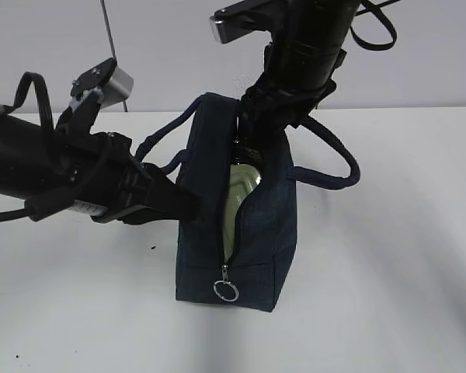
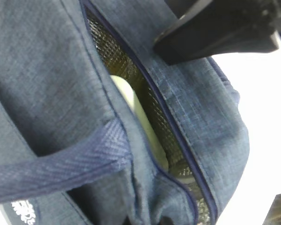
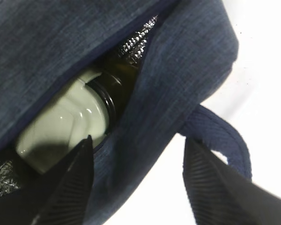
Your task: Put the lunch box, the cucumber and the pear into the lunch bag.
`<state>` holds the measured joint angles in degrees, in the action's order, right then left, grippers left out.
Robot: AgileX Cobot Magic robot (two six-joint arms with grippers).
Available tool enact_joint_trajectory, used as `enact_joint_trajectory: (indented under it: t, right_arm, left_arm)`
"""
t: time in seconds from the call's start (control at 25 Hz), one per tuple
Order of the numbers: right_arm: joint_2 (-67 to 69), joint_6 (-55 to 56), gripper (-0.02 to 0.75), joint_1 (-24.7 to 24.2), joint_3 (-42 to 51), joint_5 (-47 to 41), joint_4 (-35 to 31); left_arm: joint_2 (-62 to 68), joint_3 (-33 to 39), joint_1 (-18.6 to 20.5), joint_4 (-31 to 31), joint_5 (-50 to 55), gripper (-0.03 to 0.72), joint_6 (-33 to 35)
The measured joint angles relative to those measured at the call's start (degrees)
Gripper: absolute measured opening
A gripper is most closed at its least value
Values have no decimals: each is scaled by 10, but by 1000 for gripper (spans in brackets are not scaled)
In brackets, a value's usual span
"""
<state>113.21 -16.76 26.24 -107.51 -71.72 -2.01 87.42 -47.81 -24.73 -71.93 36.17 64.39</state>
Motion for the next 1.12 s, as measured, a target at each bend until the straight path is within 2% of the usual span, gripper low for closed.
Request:
enact_joint_trajectory:
  t: [0.12,0.44,0.64,0.76,1.12]
  right_arm:
    - [-12,1,469,0,0,0,0]
    - [-67,18,469,-1,0,1,2]
    - [-88,48,454,-22,0,1,-6]
    - [-91,55,432,-60,0,1,-37]
    - [-91,48,393,-233,11,1,-167]
  left_arm:
    - [0,0,0,1,-3,-5,0]
    - [0,0,0,3,-7,-12,0]
    - [0,0,0,4,-8,-12,0]
    - [0,0,0,4,-8,-12,0]
    - [0,0,-1,4,-8,-12,0]
